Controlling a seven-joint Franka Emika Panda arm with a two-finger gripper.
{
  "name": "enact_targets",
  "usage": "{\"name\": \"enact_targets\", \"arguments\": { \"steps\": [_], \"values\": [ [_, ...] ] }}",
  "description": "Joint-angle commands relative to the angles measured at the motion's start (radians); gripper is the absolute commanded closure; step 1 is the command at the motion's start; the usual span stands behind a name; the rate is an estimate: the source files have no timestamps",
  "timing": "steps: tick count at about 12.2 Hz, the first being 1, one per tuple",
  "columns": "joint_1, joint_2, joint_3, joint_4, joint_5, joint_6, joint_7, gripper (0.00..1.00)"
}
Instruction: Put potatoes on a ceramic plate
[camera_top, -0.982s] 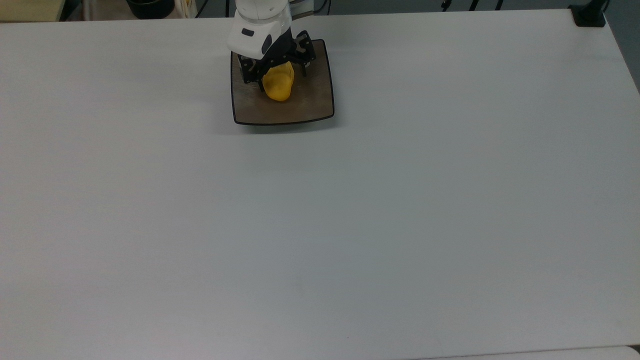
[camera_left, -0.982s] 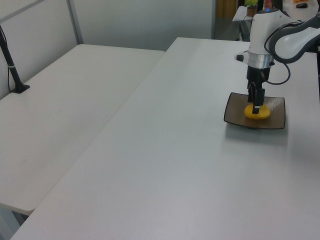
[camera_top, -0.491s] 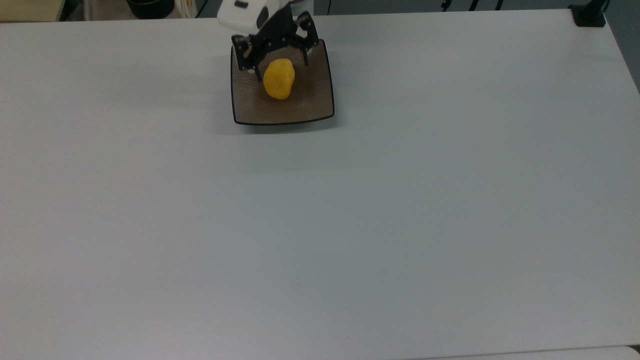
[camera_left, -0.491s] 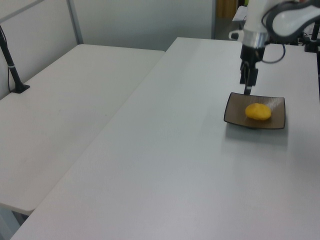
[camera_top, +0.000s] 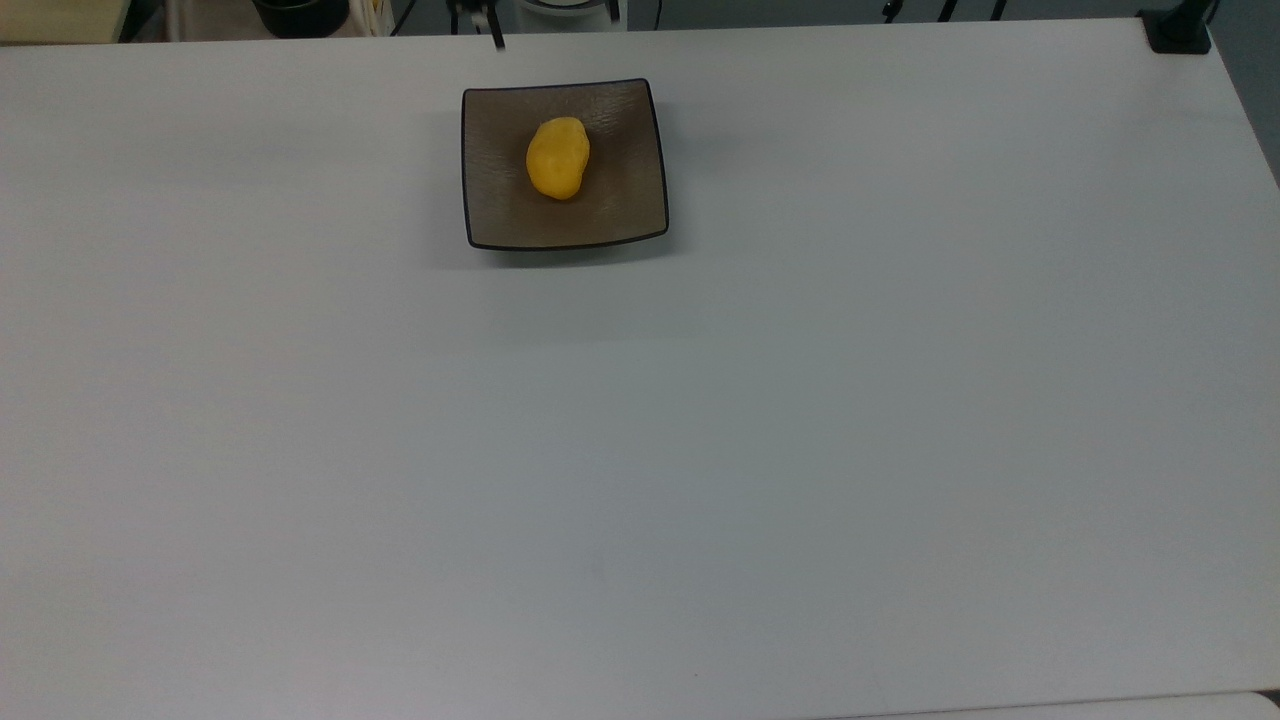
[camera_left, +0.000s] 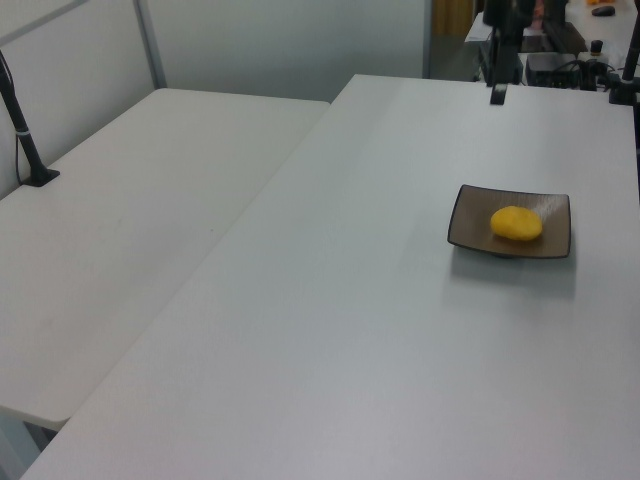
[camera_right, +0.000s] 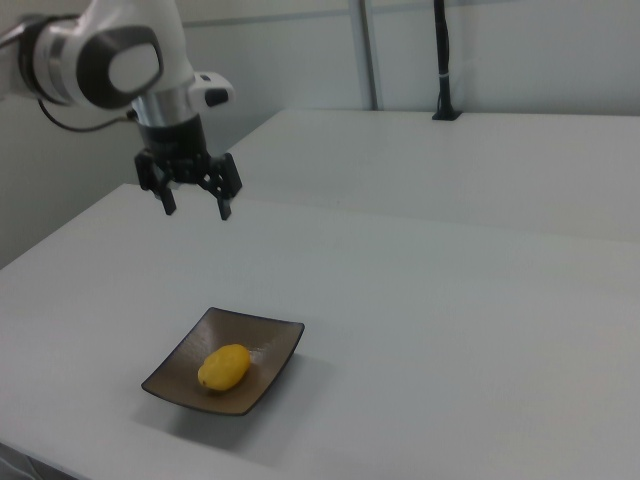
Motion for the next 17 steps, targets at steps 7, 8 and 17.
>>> {"name": "enact_targets", "arguments": {
  "steps": [7,8,17],
  "values": [
    [0.025,0.019,-0.037,0.176,-0.043,-0.175,0.225,0.00],
    [0.042,0.028,-0.059,0.177,-0.043,-0.164,0.222,0.00],
    [0.101,0.085,-0.088,0.173,-0.041,-0.027,0.231,0.00]
  ]
}}
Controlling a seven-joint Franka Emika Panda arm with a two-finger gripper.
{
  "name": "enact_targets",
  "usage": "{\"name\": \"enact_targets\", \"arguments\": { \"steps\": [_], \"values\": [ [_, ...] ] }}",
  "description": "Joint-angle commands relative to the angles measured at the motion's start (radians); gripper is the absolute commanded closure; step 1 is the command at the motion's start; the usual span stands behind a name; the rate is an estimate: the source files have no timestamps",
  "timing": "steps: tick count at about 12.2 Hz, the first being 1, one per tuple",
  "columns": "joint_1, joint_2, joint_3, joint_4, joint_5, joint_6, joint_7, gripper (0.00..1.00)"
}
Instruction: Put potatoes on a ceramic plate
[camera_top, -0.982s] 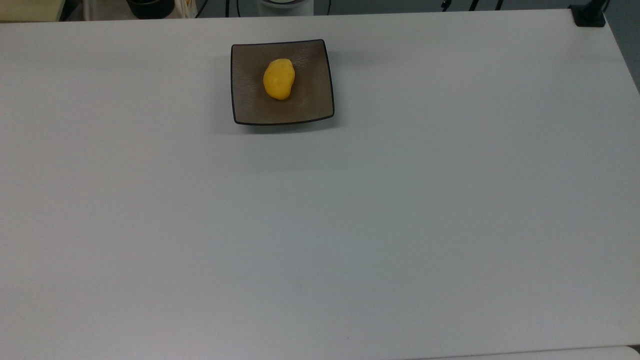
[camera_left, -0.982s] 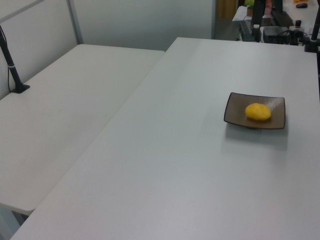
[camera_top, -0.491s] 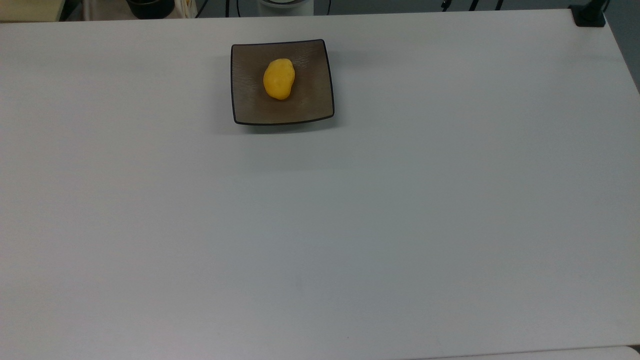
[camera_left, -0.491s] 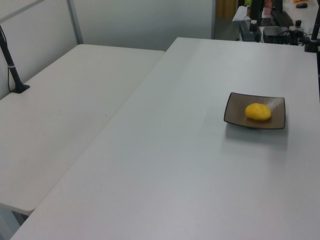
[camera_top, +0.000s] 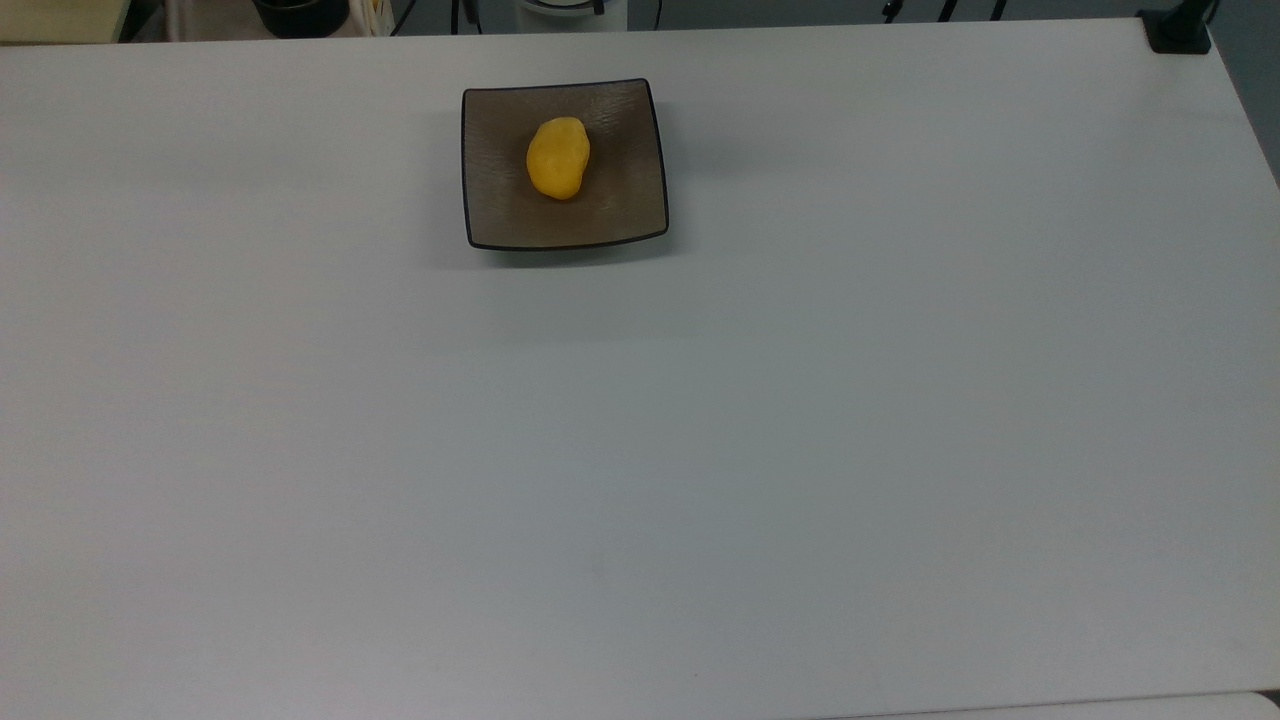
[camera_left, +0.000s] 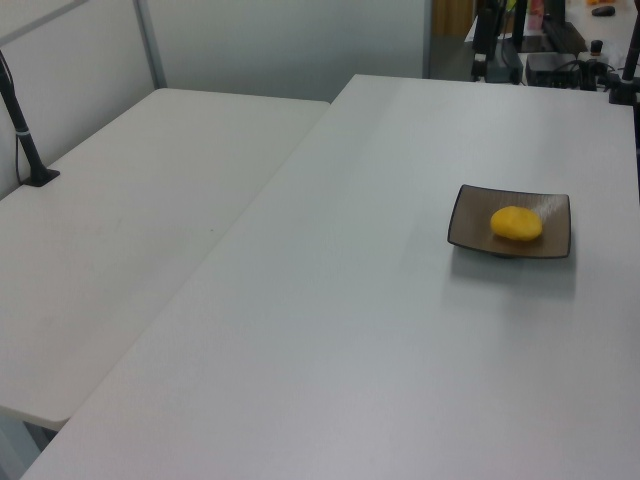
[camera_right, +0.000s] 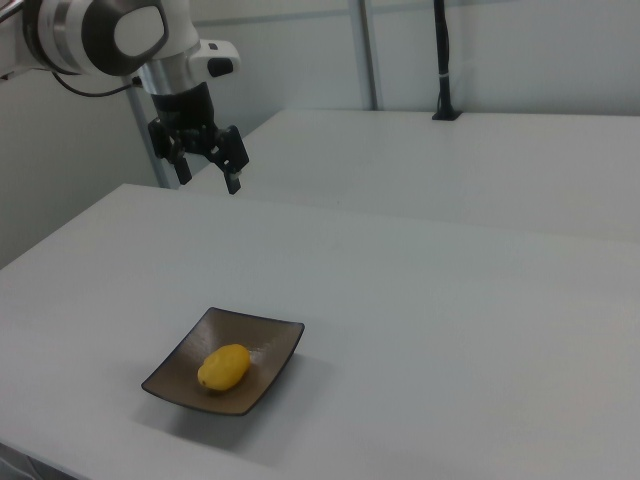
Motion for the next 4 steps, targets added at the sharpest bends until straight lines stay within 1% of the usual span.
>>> {"name": "enact_targets", "arguments": {
  "steps": [1,4],
  "values": [
    [0.031,0.008,-0.018,0.017,-0.011,0.005,0.024,0.00],
    [0.023,0.016,-0.018,0.022,-0.011,0.003,0.026,0.00]
  ]
}}
